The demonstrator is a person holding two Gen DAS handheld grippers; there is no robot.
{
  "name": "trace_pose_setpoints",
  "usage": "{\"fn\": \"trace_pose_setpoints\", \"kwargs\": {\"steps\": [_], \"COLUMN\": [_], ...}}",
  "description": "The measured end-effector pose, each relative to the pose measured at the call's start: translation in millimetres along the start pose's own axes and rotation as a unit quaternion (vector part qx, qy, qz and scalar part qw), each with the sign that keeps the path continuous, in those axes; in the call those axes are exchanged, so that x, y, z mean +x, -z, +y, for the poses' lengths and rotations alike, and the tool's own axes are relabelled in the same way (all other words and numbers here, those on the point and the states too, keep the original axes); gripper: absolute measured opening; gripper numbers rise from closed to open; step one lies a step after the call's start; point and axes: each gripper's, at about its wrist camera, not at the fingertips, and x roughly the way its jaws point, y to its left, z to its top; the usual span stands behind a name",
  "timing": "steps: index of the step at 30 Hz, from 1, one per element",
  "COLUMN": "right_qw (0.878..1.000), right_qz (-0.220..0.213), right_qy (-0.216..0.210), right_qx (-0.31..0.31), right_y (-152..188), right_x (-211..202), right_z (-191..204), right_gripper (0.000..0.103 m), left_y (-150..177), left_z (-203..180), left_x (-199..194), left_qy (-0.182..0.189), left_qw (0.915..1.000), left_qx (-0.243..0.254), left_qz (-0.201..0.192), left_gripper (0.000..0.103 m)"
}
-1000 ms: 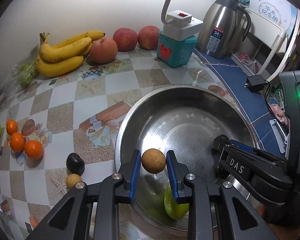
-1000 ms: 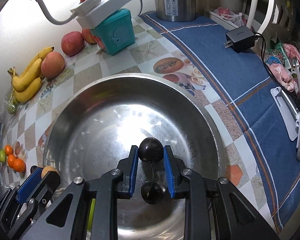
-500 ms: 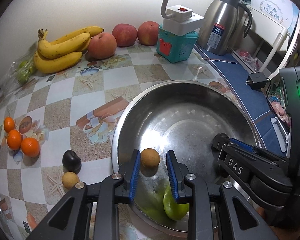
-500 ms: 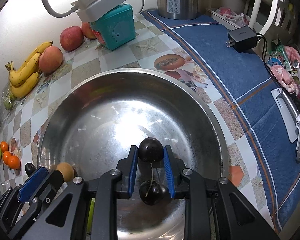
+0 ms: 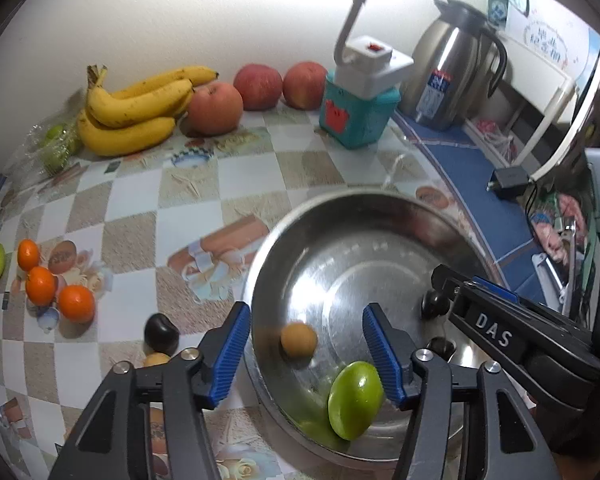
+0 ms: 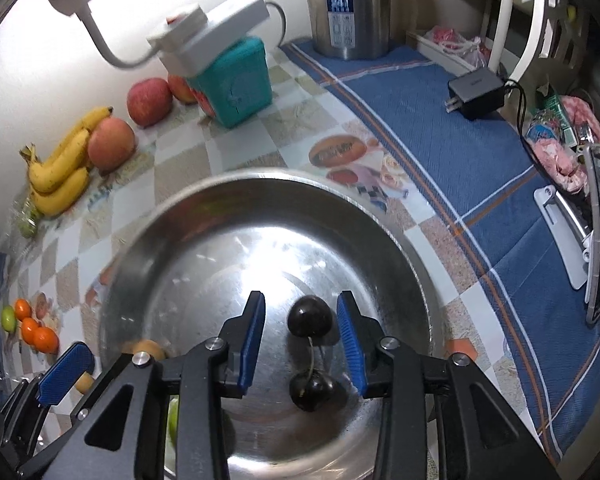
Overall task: Organize fruits
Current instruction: 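Lower the kiwi and plum into the basin and open both tools, then move both tools back from the basin toward the remaining kiwi and plum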
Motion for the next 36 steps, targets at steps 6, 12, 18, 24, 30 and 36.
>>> {"fn": "trace_pose_setpoints", "kwargs": {"steps": [6, 12, 18, 24, 30, 36], "right_qw": [0.999, 0.999, 0.999, 0.999, 0.999, 0.998], "right_qz": [-0.032, -0.041, -0.036, -0.033, -0.031, -0.031], "right_qy": [-0.017, -0.022, -0.019, -0.02, -0.024, -0.027], "right_qx": [-0.004, -0.015, -0.018, -0.02, -0.037, -0.05], "right_y": [-7, -7, -4, -3, 0, 3], "right_x": [-24, -34, -32, -33, -33, -31], "right_z": [8, 14, 16, 17, 27, 32], "right_gripper": [0.038, 0.038, 0.038, 0.038, 0.038, 0.074], "left_y": [-9, -14, -14, -9, -6, -3], "left_z": [16, 40, 72, 93, 101, 107], "left_x": [-17, -31, -41, -44, -41, -37], "left_qy": [-0.008, -0.027, -0.044, -0.067, -0.077, -0.092], "left_qw": [0.9996, 0.9978, 0.9931, 0.9884, 0.9857, 0.9829], "left_qx": [-0.025, -0.06, -0.108, -0.136, -0.15, -0.158], "left_qz": [-0.006, -0.011, -0.011, -0.001, 0.009, 0.021], "left_gripper": [0.064, 0.064, 0.065, 0.065, 0.065, 0.1]}}
